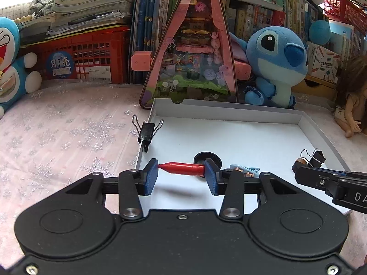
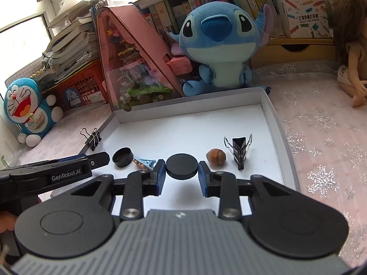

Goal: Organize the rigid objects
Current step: 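Carry the red stick and black lid into the tray and open both grippers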

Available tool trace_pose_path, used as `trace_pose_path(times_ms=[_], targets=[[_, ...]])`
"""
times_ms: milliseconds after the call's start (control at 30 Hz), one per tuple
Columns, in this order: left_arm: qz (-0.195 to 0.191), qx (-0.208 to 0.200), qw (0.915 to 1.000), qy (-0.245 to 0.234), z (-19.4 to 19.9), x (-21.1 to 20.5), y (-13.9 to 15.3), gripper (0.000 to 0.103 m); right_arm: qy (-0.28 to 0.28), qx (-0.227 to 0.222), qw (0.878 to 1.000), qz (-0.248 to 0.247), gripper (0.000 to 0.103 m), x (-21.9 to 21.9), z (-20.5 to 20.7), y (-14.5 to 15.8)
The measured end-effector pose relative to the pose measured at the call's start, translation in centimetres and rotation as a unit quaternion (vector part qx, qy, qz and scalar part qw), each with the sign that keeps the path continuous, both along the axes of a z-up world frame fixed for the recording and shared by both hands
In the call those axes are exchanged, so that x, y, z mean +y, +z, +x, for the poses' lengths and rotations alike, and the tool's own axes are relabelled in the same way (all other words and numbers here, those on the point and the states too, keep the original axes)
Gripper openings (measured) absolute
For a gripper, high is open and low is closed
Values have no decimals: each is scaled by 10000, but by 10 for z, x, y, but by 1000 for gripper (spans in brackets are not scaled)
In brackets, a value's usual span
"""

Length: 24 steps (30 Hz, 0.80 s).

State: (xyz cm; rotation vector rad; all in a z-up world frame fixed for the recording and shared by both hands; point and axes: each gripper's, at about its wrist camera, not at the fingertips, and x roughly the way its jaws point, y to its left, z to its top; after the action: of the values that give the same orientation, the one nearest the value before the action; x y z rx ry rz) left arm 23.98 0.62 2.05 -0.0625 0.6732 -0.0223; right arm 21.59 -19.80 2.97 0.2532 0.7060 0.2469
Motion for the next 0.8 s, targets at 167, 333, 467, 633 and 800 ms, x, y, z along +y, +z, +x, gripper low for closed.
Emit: trace_pose_path(times_ms=[167,333,467,633,800], targets=[[83,-1,10000,13,4,-2,-7,42,-44,65,10000,-43,36,3,11,-5],[107,-17,9999,-31,8,-6,-10,42,-45,95,9998,-155,36,6,17,-8],[145,-52,9999,-46,9,-8,-10,42,-28,75,9998,-207,36,9,18,-9],[147,-84,9998,-86,10,-7,-11,42,33,66,9994,-327,36,13,21,-11],[8,-18,9999,-110,9,-5,-10,46,72,77,9990,-427,40,15,22,-14]])
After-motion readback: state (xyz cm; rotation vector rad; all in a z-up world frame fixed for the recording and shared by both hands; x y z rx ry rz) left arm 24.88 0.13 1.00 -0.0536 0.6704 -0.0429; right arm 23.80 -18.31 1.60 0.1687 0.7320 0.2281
